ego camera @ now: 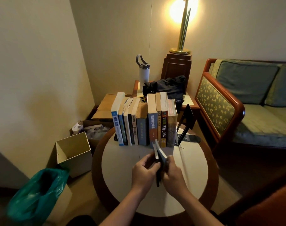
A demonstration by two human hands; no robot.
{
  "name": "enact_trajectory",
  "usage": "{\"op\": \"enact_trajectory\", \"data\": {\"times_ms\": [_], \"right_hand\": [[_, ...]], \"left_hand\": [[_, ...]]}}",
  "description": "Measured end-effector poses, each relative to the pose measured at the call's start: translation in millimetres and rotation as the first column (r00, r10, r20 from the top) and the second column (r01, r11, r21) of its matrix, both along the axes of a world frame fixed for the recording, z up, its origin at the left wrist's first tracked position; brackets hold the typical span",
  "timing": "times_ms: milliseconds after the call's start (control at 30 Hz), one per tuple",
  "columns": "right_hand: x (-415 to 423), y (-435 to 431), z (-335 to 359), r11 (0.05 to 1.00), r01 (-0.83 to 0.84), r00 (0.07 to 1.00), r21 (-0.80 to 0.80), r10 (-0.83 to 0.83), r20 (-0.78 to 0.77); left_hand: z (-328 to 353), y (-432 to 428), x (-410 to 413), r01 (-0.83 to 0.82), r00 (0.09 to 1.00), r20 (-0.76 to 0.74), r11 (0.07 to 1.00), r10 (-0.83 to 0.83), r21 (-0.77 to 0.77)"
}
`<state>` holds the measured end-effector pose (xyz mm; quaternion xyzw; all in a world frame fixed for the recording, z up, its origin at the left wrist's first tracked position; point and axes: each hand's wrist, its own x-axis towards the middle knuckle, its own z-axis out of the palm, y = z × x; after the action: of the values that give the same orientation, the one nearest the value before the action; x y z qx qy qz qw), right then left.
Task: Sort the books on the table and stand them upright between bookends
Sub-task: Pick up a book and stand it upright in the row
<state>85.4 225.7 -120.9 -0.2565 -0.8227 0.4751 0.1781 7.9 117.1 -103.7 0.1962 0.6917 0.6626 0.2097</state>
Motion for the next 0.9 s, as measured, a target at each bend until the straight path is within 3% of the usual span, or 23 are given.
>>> {"op": "enact_trajectory", "data": {"times_ms": [200, 333, 467, 600, 733, 900], "right_hand": [[8, 0, 7, 0.987, -0.045, 0.999, -0.156, 0.049, 0.024], [11, 7, 20, 0.928, -0.006, 1.0, -0.372, -0.003, -0.023], [8, 12, 36, 0.875, -0.033, 0.999, -0.484, 0.018, -0.036], [4, 17, 38, 0.886, 0.04, 0.999, -0.461, -0.027, 0.035], [3, 21, 29, 0.955, 0.068, 0.991, -0.288, -0.031, 0.13], [-3, 24, 33, 0.971, 0.028, 0.992, -0.236, 0.002, 0.126]], "left_hand": [[5, -3, -3, 0.06, 0.915, 0.387, 0.986, -0.116, 0.156], [4, -1, -3, 0.08, 0.903, 0.41, 0.987, -0.131, 0.138], [-4, 0, 1, 0.163, 0.915, 0.364, 0.985, -0.173, 0.059], [-7, 1, 3, 0.142, 0.894, 0.423, 0.989, -0.149, 0.047], [-7, -1, 2, 0.14, 0.897, 0.418, 0.989, -0.144, 0.041], [-5, -1, 2, 0.156, 0.891, 0.437, 0.987, -0.123, -0.041]]}}
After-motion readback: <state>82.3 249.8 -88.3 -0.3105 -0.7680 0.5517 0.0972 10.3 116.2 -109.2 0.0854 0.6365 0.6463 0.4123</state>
